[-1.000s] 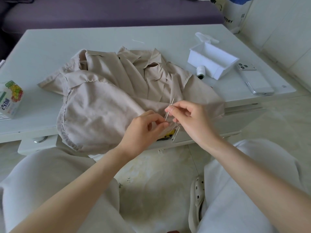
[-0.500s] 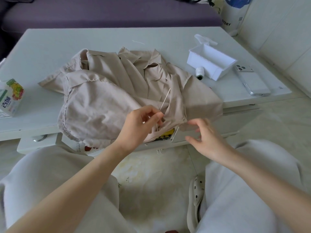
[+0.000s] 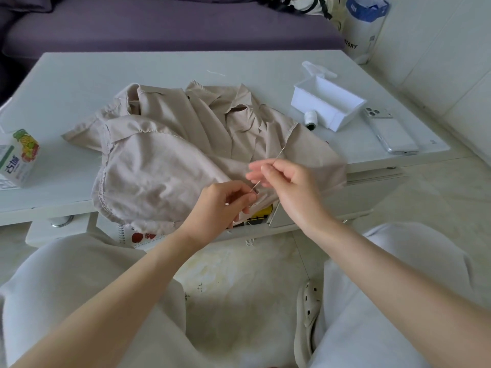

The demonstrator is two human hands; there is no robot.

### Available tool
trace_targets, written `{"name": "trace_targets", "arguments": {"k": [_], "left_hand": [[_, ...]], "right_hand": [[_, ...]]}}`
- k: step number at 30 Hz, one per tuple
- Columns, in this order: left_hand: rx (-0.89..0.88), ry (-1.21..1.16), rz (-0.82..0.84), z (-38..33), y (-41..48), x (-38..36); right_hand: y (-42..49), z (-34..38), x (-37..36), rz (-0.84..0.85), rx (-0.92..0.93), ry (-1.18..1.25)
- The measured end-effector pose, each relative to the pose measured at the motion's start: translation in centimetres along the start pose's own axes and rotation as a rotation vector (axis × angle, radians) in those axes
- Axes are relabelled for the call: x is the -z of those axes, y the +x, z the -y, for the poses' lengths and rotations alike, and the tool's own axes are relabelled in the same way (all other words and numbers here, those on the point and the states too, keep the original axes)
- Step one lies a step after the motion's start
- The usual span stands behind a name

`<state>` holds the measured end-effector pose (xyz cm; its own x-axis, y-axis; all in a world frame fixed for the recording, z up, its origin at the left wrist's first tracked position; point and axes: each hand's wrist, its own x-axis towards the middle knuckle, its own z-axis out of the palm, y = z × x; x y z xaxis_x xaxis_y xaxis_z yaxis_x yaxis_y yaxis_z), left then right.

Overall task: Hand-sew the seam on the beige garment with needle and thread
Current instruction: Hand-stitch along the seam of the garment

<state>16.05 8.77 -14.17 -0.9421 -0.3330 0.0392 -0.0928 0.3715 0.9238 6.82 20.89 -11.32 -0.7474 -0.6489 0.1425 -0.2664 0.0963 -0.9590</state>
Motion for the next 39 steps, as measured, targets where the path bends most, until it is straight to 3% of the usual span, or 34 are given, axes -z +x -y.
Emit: {"name": "trace_targets", "arguments": {"k": [3,10,20,26,31,35,39], "left_hand": [[0.039,0.076,0.012,0.6,0.2,0.4],[0.085,0.152,0.073,0.4,0.0,1.5],[-0.088,-0.400,0.065,-1.3,-0.2,3.2],[-0.098,-0.702,0.075,-1.3,0.0,3.5],[-0.016,-0.417,-0.044,-1.3,-0.3,3.7],[0.087,-0.197,-0.082,-1.0,-0.3,2.9],[0.154,-0.039,-0.152,-0.1,0.0,2.7]], "right_hand": [[0.7,-0.2,1.0,-0.100,-0.012,0.054],[2.2,-4.5,4.4,-0.225,-0.100,-0.247],[1.4,-8.0,5.8,-0.242,-0.225,-0.409],[1.5,-9.0,6.5,-0.269,-0.263,-0.433],[1.2,-9.2,6.7,-0.312,-0.235,-0.436],[0.7,-7.3,5.7,-0.330,0.013,-0.476],[0.2,-5.0,3.9,-0.184,0.170,-0.458]]}}
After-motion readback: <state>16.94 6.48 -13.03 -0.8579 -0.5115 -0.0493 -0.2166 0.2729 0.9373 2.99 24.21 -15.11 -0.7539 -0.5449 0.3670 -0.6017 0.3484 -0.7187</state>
